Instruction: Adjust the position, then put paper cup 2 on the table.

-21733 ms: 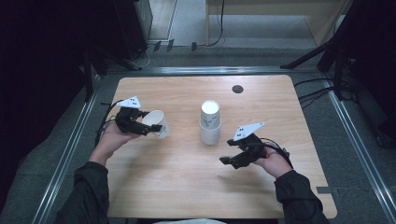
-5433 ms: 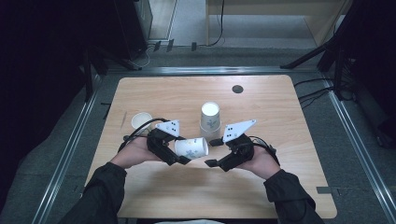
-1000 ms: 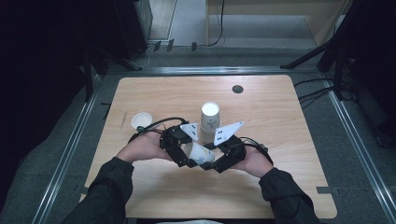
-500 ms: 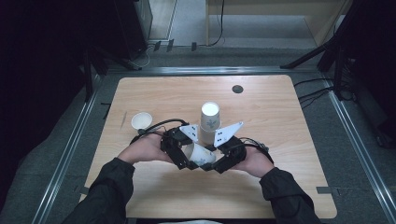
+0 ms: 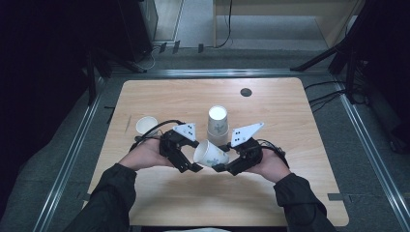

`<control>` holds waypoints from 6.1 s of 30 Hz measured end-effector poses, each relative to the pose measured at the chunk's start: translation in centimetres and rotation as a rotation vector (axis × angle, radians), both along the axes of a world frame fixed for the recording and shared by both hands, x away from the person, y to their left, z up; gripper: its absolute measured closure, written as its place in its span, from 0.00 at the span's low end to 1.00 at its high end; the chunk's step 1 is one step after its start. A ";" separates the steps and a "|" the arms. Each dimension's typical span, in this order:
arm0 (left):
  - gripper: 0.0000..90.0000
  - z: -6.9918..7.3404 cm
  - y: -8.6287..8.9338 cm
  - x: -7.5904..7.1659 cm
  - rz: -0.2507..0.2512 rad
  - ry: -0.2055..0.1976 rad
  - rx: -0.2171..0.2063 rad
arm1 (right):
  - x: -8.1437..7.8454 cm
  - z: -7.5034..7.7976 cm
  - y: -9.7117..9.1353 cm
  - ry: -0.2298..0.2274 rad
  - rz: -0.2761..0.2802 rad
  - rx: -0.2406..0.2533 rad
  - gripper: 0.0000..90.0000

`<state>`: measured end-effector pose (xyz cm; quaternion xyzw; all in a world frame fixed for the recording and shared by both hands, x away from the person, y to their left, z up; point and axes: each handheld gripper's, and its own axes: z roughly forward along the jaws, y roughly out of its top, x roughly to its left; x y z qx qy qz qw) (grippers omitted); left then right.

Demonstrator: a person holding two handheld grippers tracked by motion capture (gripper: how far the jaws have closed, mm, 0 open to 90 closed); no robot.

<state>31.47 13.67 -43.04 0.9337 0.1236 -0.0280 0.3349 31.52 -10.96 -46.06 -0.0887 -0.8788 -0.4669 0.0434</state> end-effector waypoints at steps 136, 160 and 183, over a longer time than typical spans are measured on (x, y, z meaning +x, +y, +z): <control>0.28 1.1 12.6 -1.4 0.321 -0.065 -0.049 | 2.3 -0.5 -6.7 -0.044 -0.462 -0.129 0.24; 0.27 -1.6 17.1 -1.0 0.508 -0.032 0.079 | 3.4 -0.7 -6.4 -0.029 -0.468 -0.129 0.24; 0.26 -4.2 16.5 0.3 0.495 -0.020 0.214 | 3.1 -1.0 -6.4 -0.007 -0.471 -0.139 0.24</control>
